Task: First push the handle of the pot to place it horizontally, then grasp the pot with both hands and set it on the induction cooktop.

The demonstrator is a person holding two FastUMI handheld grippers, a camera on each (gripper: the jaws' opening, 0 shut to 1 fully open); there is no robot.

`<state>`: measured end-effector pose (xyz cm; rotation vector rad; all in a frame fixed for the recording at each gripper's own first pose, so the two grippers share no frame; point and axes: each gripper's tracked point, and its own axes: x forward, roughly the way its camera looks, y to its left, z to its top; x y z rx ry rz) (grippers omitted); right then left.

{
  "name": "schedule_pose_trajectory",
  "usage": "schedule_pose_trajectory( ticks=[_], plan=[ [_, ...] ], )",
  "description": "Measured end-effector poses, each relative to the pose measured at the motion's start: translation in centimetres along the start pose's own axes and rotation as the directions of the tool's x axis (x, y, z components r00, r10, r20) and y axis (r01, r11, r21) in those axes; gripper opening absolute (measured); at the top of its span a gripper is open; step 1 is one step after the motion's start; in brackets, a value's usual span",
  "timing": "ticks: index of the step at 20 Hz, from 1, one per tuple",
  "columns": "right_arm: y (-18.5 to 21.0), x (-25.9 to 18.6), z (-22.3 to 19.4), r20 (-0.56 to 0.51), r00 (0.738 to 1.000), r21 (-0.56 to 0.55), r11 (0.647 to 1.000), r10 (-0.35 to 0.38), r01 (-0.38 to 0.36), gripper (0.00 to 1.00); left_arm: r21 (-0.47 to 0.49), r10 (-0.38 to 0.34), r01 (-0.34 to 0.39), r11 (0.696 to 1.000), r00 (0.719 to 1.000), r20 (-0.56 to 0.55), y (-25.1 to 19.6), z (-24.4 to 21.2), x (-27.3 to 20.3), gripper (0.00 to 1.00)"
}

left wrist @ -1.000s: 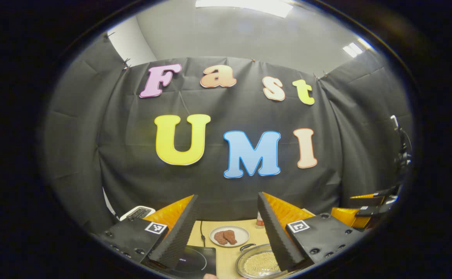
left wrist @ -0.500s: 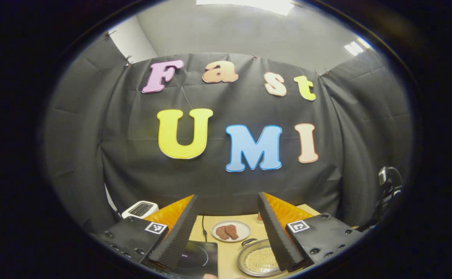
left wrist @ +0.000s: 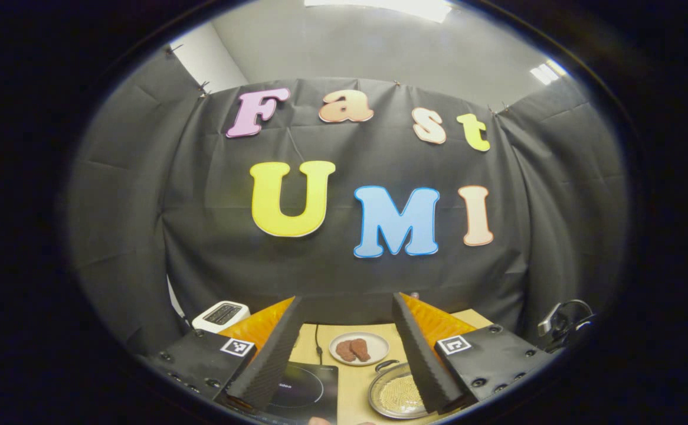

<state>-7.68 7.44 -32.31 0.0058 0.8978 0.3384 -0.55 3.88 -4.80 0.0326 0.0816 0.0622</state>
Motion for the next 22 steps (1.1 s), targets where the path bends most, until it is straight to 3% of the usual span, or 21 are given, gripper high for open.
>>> schedule_pose_trajectory(
  ticks=[1, 4, 8, 13, 19, 22],
  plan=[
    [0.5, 0.5, -1.0, -0.037, 0.999, 0.013, 1.000, 0.027, -0.026, 0.10, -0.001, 0.007, -0.007, 1.000, 1.000, 0.000, 0.3, 0.0, 0.0, 0.95],
    [1.5, 1.2, -3.0, -0.118, 0.990, 0.025, 0.997, 0.081, -0.078, 0.10, 0.003, 0.027, -0.027, 1.000, 1.000, -0.009, 1.3, -0.4, -0.4, 0.95],
    [2.1, 1.9, -4.1, -0.170, 0.978, 0.013, 0.993, 0.117, -0.117, 0.03, 0.001, 0.061, -0.061, 0.998, 0.998, -0.027, 2.6, -1.2, -1.1, 0.95],
    [1.4, 3.7, -5.9, -0.231, 0.970, -0.044, 0.995, 0.073, -0.086, 0.03, 0.005, 0.094, -0.093, 0.996, 0.995, -0.038, 3.8, -1.3, -1.8, 0.97],
    [-0.8, 5.2, -7.1, -0.269, 0.963, -0.042, 0.999, 0.002, -0.013, 0.03, 0.009, 0.109, -0.109, 0.994, 0.993, -0.043, 4.2, -1.4, -2.0, 0.95],
    [-1.2, 5.4, -7.3, -0.270, 0.963, -0.018, 1.000, 0.000, -0.005, 0.02, 0.013, 0.103, -0.102, 0.995, 0.994, -0.046, 3.8, -1.4, -1.8, 0.95]
  ],
)
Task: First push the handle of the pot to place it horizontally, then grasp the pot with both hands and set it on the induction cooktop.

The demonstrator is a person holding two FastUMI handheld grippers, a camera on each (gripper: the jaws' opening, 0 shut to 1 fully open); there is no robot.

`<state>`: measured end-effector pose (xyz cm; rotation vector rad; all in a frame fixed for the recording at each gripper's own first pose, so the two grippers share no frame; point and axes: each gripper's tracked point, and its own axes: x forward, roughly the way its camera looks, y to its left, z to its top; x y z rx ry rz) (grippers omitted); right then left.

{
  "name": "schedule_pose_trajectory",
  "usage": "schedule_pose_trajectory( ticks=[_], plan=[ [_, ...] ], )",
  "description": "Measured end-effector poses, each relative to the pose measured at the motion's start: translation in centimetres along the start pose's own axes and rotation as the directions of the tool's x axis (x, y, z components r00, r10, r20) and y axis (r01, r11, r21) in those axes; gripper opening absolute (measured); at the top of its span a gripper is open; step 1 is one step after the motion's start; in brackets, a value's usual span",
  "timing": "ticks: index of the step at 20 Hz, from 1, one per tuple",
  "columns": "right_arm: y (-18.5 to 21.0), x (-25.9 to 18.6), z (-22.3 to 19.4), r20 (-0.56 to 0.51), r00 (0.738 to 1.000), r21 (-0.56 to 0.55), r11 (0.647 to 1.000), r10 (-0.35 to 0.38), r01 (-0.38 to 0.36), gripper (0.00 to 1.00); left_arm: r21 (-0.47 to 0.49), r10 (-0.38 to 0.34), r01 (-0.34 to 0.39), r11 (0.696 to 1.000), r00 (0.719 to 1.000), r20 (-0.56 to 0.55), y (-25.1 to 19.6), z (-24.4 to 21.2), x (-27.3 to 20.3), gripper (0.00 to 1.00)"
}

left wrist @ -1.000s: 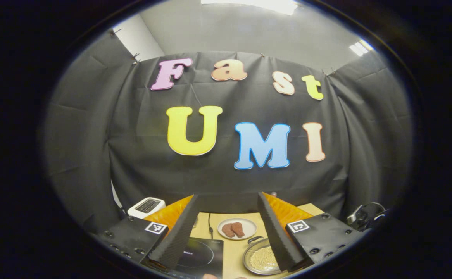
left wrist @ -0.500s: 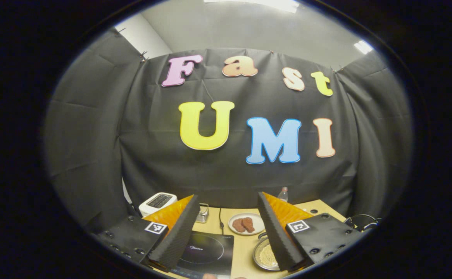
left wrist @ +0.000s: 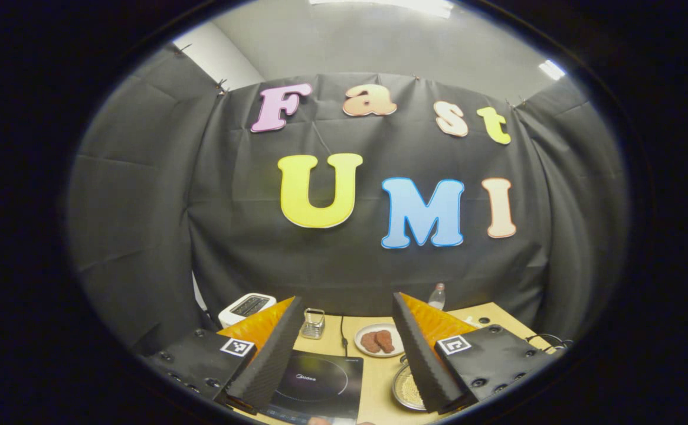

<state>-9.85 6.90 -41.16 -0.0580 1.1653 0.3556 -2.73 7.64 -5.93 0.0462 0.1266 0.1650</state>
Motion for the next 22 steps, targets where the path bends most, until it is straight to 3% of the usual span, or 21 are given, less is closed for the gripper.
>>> schedule_pose_trajectory(
  ticks=[7, 22],
  plan=[
    [-3.4, -0.4, 0.3, 0.016, 0.998, 0.043, 0.997, -0.068, 0.067, 0.01, -0.006, -0.035, 0.035, 0.999, 0.999, -0.005, -1.5, -0.1, 0.6, 0.95],
    [-13.2, -0.7, 2.6, 0.070, 0.967, 0.051, 0.969, -0.243, 0.240, 0.01, -0.023, -0.106, 0.106, 0.994, 0.994, -0.025, -5.7, -0.3, 1.7, 0.95]
  ],
)
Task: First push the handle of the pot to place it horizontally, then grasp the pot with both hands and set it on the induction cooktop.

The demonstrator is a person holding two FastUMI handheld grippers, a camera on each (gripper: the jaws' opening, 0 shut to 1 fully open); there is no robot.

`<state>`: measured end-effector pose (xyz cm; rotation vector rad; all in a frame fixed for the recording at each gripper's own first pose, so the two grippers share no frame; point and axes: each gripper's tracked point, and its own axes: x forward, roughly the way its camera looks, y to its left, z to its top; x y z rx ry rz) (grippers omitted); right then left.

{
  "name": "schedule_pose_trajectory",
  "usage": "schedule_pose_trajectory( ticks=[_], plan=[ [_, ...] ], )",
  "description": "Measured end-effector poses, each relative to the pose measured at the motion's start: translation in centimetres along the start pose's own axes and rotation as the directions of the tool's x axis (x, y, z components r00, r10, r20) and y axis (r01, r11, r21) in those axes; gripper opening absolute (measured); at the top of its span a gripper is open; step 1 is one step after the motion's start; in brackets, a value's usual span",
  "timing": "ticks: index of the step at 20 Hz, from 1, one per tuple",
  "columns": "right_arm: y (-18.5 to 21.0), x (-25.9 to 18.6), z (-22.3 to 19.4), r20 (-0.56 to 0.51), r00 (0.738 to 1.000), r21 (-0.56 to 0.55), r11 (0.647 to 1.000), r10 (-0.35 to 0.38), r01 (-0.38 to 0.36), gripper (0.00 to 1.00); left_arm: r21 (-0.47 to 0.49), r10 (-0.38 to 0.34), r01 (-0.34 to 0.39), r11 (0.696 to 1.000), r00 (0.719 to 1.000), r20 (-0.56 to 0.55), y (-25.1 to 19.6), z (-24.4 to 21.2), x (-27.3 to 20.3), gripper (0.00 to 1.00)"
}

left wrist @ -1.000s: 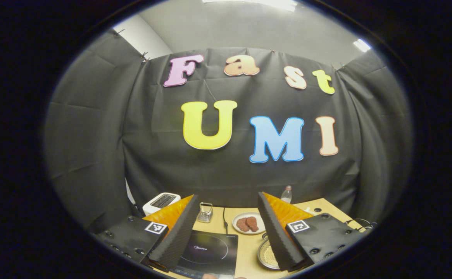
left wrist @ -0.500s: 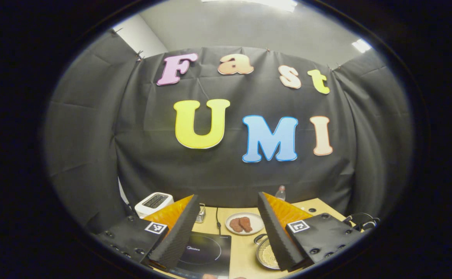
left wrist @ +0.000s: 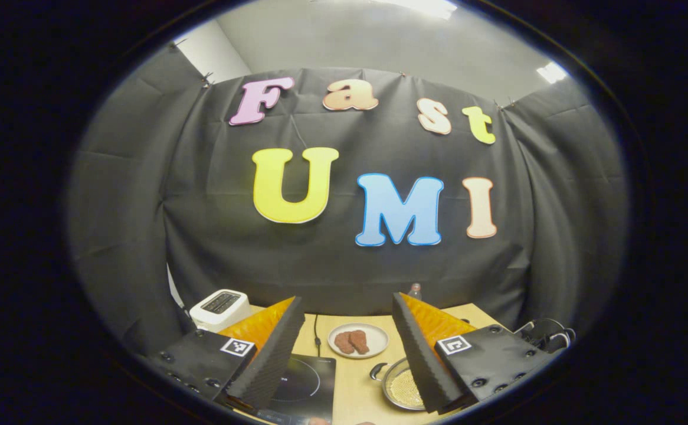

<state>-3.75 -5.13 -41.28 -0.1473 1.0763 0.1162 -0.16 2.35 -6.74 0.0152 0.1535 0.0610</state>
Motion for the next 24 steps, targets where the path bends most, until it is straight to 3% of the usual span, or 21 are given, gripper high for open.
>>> schedule_pose_trajectory(
  ticks=[6, 16, 21, 24],
  plan=[
    [-3.4, 1.3, 2.3, 0.020, 0.999, -0.005, 0.999, -0.036, 0.036, 0.01, 0.009, -0.036, 0.036, 0.999, 0.999, -0.023, -2.1, -0.3, 0.9, 0.95],
    [-6.6, 3.9, 5.9, 0.051, 0.999, 0.010, 1.000, -0.005, 0.004, 0.01, 0.023, -0.072, 0.074, 0.997, 0.993, -0.091, -4.3, -3.5, 2.8, 0.97],
    [-7.5, 2.7, 6.3, 0.092, 0.996, 0.019, 1.000, 0.004, -0.006, 0.01, 0.022, -0.077, 0.080, 0.997, 0.989, -0.124, -4.9, -5.6, 3.6, 0.95],
    [-7.9, 0.0, 7.2, 0.172, 0.985, 0.044, 0.999, -0.013, 0.006, 0.01, 0.014, -0.090, 0.093, 0.996, 0.984, -0.152, -5.3, -7.1, 4.0, 0.95]
  ],
)
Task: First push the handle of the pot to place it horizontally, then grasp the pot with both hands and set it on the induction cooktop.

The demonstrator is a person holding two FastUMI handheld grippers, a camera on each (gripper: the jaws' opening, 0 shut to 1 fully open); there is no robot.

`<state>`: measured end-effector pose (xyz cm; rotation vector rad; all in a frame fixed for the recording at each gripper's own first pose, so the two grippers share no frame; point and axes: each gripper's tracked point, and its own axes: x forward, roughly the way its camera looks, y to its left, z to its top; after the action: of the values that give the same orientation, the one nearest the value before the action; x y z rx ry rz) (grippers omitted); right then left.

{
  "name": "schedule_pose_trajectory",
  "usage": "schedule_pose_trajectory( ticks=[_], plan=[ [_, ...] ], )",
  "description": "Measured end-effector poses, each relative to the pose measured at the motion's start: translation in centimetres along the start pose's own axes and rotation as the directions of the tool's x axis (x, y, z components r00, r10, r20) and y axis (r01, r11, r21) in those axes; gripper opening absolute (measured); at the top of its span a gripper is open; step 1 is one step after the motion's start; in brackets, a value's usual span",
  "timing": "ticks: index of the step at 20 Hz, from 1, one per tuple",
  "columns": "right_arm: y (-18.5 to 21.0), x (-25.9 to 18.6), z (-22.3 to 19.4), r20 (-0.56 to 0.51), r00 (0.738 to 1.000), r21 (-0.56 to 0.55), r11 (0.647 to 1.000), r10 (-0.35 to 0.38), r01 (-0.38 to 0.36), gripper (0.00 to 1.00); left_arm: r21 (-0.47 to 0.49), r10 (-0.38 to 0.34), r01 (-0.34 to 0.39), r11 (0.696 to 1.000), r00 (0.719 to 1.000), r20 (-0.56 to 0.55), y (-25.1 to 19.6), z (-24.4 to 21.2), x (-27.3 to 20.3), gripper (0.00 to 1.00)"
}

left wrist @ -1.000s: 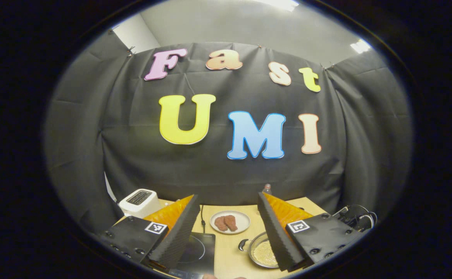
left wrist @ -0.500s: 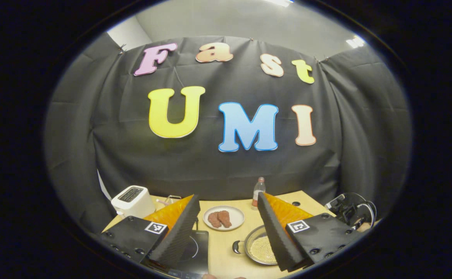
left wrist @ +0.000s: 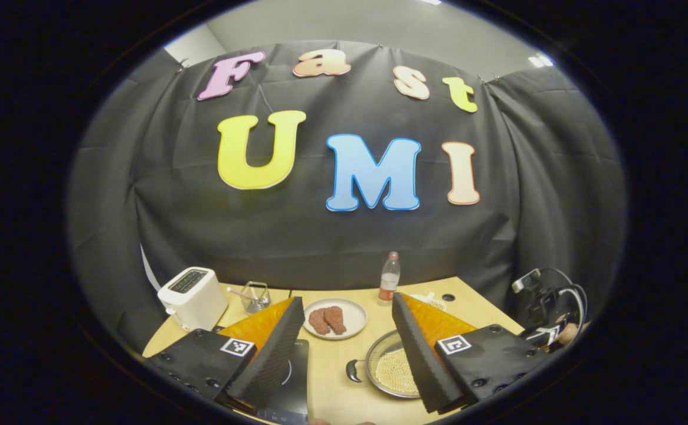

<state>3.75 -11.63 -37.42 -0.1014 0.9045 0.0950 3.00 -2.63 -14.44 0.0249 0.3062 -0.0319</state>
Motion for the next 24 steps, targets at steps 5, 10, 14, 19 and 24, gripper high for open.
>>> schedule_pose_trajectory(
  ticks=[5, 10, 14, 19, 24],
  plan=[
    [1.6, -2.7, 2.4, 0.115, 0.993, 0.021, 0.999, 0.040, -0.042, 0.48, -0.014, -0.016, 0.015, 1.000, 0.998, -0.067, -0.9, -2.9, 2.1, 0.96],
    [1.1, -2.1, 2.2, 0.112, 0.993, 0.059, 0.998, 0.022, -0.029, 1.00, -0.057, -0.043, 0.034, 0.998, 0.983, -0.176, -1.9, -7.5, 4.6, 0.96],
    [0.8, -1.2, 2.4, 0.109, 0.994, 0.100, 0.994, 0.020, -0.031, 1.00, -0.058, -0.080, 0.067, 0.996, 0.959, -0.271, -3.0, -12.2, 6.4, 0.96],
    [0.6, 0.5, 2.5, 0.091, 0.996, 0.123, 0.992, 0.007, -0.018, 1.00, -0.019, -0.088, 0.087, 0.996, 0.934, -0.347, -3.3, -17.4, 8.2, 0.97],
    [0.6, 2.3, 2.6, 0.067, 0.998, 0.144, 0.990, -0.009, 0.000, 1.00, -0.041, -0.090, 0.081, 0.996, 0.905, -0.416, -2.8, -21.5, 10.3, 0.98]
  ],
)
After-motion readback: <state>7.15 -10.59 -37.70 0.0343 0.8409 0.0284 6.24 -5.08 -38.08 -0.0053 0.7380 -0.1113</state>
